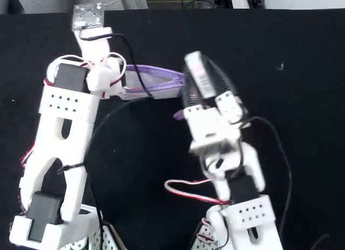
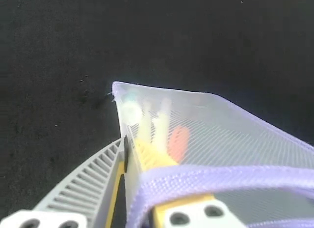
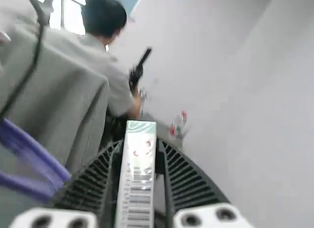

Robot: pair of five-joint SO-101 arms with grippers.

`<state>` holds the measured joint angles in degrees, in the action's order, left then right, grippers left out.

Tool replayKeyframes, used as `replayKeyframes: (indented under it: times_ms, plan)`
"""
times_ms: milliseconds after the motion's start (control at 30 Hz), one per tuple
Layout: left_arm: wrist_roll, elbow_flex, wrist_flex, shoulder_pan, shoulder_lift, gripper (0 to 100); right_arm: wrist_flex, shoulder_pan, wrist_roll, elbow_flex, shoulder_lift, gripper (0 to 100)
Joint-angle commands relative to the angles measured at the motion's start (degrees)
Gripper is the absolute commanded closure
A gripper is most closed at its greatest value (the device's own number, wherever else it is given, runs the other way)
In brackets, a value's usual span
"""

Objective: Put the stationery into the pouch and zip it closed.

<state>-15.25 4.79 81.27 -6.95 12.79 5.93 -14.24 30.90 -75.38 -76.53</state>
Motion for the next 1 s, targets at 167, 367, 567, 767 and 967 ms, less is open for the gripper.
replayKeyframes:
  times_ms: [167, 367, 567, 767, 967]
  plan:
    - [1.9, -0.3, -1.0, 10.3, -0.6, 97, -29.0, 14.2, -6.9, 2.5, -1.9, 98.7]
    - [3.6, 0.1, -1.0, 15.6, -0.6, 97, -39.0, 13.4, -7.0, -4.3, -1.8, 98.4]
    - [3.9, -0.3, -1.0, 17.7, -0.5, 97, -44.3, 9.1, -6.9, -12.1, -2.2, 98.2]
    - [4.0, -0.4, -0.9, 17.7, -0.5, 97, -45.8, 8.1, -6.9, -15.3, -2.2, 82.1]
    - [4.0, -0.5, -0.6, 17.5, -0.6, 97, -49.4, 8.1, -7.2, -11.6, -1.7, 79.6]
